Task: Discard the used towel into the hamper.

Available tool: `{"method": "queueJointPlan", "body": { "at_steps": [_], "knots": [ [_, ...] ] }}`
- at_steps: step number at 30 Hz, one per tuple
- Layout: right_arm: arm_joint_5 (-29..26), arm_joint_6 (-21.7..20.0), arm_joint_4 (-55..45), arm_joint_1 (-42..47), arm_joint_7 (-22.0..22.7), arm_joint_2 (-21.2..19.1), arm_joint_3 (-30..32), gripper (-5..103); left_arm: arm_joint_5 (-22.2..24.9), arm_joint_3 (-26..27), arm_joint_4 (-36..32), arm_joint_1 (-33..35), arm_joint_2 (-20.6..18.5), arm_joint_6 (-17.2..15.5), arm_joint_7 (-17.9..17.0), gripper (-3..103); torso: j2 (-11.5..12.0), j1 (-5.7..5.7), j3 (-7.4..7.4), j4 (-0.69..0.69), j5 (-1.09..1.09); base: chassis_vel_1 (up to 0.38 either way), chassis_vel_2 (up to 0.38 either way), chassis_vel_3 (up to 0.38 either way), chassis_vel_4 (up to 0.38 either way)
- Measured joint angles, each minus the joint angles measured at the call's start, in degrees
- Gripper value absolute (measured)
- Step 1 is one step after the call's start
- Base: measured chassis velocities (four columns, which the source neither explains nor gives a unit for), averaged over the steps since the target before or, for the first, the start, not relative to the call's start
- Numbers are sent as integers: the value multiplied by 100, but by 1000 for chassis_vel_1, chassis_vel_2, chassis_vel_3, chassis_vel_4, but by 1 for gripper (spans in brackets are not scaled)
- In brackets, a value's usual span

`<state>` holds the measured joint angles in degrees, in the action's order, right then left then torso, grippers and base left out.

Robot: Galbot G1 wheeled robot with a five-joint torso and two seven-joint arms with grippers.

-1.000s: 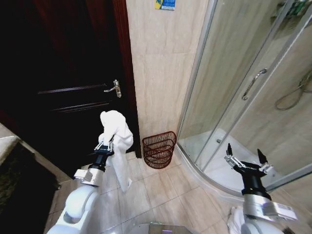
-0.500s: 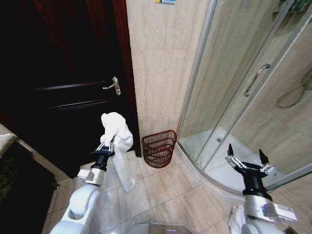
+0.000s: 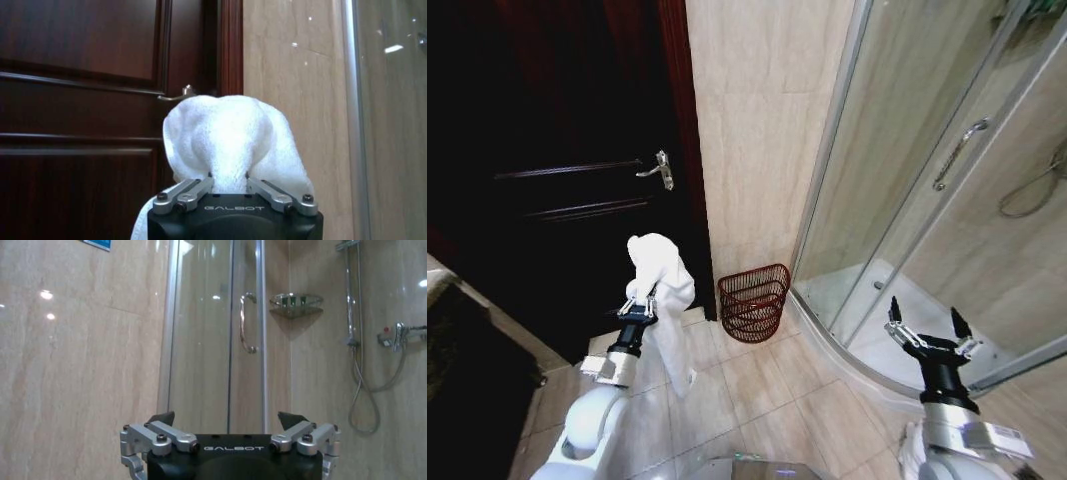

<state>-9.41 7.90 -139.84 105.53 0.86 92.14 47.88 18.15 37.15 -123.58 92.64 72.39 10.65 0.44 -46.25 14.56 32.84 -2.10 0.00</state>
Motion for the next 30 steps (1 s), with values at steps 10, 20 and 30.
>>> {"method": "queueJointPlan", "body": {
  "at_steps": [10,20,30],
  "knots": [
    [-91,74,61,28,-4,0,44,100,-8,-75,94,42,42,82,61,7,274,-117,-156,0,0,0,0,0,0],
    [-98,63,106,52,22,0,79,100,-9,-83,260,-6,22,151,131,7,496,-212,-283,0,0,0,0,0,0],
    [-114,213,151,146,104,0,110,100,-110,-163,386,10,27,235,148,7,754,-323,-429,0,0,0,0,0,0]
  ]
}}
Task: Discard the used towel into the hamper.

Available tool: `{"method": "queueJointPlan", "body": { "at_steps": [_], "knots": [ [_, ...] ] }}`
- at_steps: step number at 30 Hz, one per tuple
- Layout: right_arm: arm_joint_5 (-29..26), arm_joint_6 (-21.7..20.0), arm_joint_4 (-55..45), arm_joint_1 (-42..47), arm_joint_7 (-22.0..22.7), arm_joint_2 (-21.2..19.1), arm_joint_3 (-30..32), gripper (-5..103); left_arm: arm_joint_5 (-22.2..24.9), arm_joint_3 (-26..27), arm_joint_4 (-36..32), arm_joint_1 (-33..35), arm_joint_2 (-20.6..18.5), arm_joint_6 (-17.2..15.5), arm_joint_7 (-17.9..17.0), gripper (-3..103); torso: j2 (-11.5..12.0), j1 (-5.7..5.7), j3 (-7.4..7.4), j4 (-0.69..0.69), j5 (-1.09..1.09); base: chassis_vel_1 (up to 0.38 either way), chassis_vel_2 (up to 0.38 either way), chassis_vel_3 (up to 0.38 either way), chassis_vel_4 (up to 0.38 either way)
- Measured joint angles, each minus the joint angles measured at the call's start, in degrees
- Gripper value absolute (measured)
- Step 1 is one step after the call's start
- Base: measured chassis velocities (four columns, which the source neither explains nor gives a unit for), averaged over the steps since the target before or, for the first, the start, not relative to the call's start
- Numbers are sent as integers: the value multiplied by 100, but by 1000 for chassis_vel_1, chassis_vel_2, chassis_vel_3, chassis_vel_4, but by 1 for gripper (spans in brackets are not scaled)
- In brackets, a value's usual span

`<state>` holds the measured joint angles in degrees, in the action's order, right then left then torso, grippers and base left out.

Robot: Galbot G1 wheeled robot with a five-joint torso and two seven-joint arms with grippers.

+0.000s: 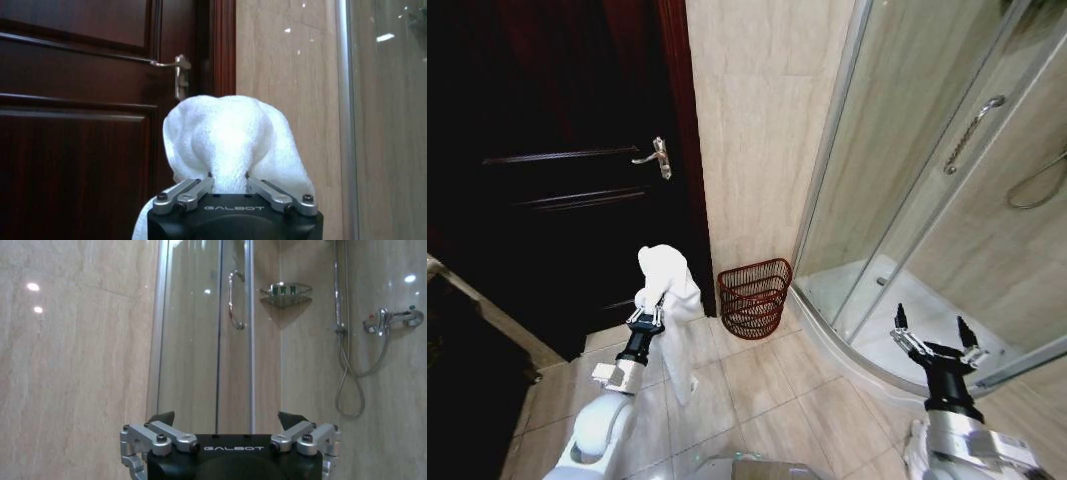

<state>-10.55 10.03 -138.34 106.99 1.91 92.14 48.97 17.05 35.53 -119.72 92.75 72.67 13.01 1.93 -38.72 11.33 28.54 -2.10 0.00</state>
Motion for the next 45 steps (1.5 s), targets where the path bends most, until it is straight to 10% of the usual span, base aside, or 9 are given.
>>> {"method": "queueJointPlan", "body": {
  "at_steps": [25,45],
  "knots": [
    [124,-94,88,-122,10,0,-54,100,136,-11,212,-218,-116,193,16,7,616,-252,-364,0,0,0,0,0,0],
    [10,-38,211,-167,3,0,-39,100,161,-46,237,-241,-100,227,101,7,607,-242,-361,0,1,-60,61,61,-62]
  ]
}}
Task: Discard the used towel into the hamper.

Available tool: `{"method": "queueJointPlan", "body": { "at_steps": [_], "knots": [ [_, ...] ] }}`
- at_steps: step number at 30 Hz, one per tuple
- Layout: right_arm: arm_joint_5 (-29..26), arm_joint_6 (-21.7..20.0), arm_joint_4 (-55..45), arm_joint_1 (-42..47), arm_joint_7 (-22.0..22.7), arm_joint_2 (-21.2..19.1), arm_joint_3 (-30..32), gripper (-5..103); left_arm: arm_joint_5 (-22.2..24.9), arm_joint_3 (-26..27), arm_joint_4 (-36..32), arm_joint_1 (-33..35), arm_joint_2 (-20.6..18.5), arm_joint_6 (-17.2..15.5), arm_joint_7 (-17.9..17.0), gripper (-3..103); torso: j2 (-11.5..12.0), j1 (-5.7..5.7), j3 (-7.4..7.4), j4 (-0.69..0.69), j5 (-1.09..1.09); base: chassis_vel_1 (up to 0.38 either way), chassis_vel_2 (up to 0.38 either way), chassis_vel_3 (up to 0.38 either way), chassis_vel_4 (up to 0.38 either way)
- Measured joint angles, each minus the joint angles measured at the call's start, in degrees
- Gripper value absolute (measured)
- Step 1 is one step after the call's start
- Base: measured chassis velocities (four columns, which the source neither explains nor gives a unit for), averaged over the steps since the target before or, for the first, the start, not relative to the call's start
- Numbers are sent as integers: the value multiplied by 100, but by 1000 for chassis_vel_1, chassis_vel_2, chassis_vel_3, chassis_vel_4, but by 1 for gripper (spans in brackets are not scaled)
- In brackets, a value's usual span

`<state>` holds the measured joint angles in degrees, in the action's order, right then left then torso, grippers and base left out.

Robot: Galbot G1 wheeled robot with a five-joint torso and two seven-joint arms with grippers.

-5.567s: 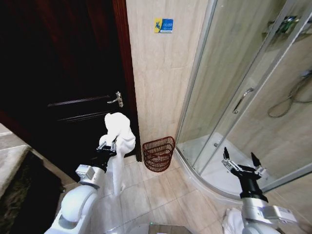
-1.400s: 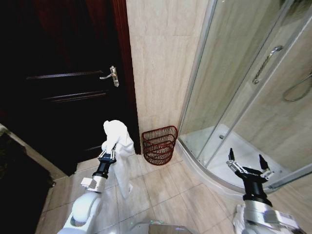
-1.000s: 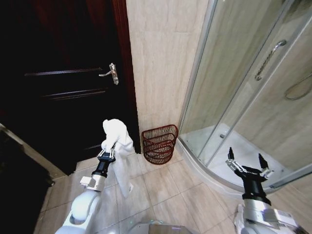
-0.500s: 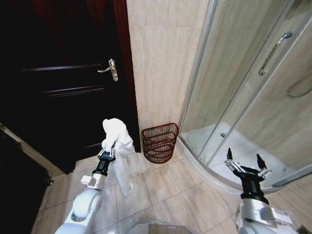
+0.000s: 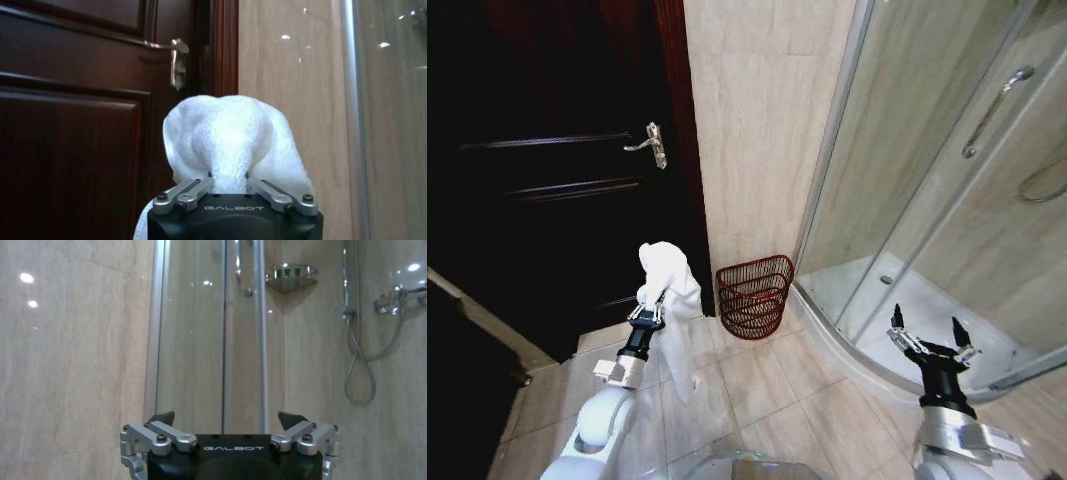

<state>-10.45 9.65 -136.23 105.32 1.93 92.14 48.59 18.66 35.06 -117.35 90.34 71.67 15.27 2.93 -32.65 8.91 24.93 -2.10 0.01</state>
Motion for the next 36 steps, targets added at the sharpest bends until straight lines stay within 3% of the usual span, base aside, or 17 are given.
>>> {"method": "queueJointPlan", "body": {
  "at_steps": [8,36],
  "knots": [
    [-5,88,10,37,4,0,-10,100,-19,-9,-6,7,13,-1,1,7,-12,8,8,0,-2,-136,156,142,-144],
    [44,150,89,5,-7,0,-27,100,-110,-47,102,-48,15,5,15,7,-38,13,20,0,-1,2,-10,-5,4]
  ]
}}
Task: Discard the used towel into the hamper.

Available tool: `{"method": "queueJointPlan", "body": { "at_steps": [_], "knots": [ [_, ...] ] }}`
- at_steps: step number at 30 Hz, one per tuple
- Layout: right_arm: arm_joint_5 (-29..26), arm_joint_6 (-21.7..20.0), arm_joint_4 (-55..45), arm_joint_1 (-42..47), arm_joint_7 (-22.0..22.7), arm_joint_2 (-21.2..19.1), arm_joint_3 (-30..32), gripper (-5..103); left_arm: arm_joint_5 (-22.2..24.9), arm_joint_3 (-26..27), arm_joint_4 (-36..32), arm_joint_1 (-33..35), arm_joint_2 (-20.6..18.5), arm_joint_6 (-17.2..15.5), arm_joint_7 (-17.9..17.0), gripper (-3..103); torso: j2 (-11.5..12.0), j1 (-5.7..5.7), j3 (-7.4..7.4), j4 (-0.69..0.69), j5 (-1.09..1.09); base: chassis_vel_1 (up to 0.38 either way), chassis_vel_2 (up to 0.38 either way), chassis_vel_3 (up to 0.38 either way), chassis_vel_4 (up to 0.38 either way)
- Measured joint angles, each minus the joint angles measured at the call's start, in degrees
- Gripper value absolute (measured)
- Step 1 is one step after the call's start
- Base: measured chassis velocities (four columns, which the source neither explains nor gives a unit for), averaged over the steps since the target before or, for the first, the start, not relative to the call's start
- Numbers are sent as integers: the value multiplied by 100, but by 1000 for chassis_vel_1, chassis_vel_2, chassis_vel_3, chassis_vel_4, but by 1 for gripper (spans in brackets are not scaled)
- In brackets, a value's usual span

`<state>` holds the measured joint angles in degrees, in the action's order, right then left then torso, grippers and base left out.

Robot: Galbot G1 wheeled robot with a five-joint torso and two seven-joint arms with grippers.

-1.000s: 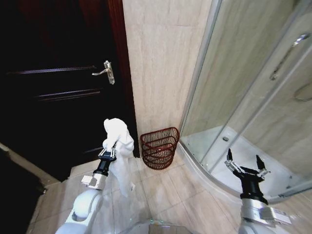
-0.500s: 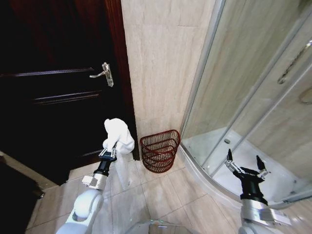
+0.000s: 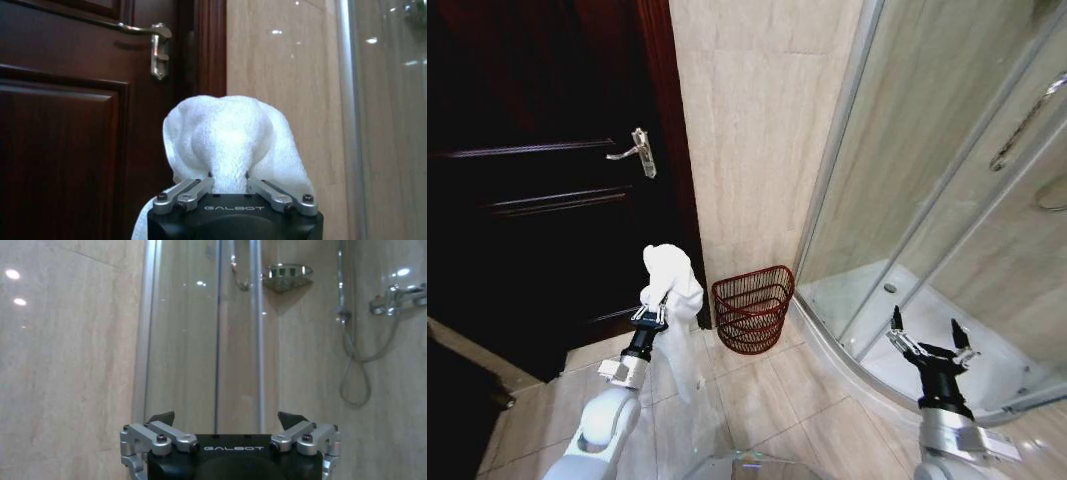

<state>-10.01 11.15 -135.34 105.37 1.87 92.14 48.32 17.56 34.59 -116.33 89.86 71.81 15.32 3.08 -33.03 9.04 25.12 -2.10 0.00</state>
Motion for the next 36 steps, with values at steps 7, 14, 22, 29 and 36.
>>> {"method": "queueJointPlan", "body": {
  "at_steps": [7,14,22,29,36],
  "knots": [
    [-9,9,5,30,6,0,13,100,-22,-42,43,-26,29,29,38,7,-3,1,1,0,0,-65,-68,-75,-67],
    [36,-3,89,-27,-4,0,-31,100,-112,-257,-181,-559,-78,-375,188,7,-4,2,3,1,0,-52,-39,-25,-26],
    [177,-53,220,-94,-68,0,-93,100,184,-880,-351,-1813,-330,-1088,86,7,-4,3,4,0,0,0,0,0,0],
    [164,-45,237,-56,-67,0,-2,100,767,-1580,-125,-3315,-661,-1344,-131,7,-5,3,5,1,0,0,0,0,0],
    [58,10,213,41,-27,0,153,100,1468,-2570,862,-5204,-905,-1153,-322,7,-6,3,5,2,-1,0,0,0,0]
  ]
}}
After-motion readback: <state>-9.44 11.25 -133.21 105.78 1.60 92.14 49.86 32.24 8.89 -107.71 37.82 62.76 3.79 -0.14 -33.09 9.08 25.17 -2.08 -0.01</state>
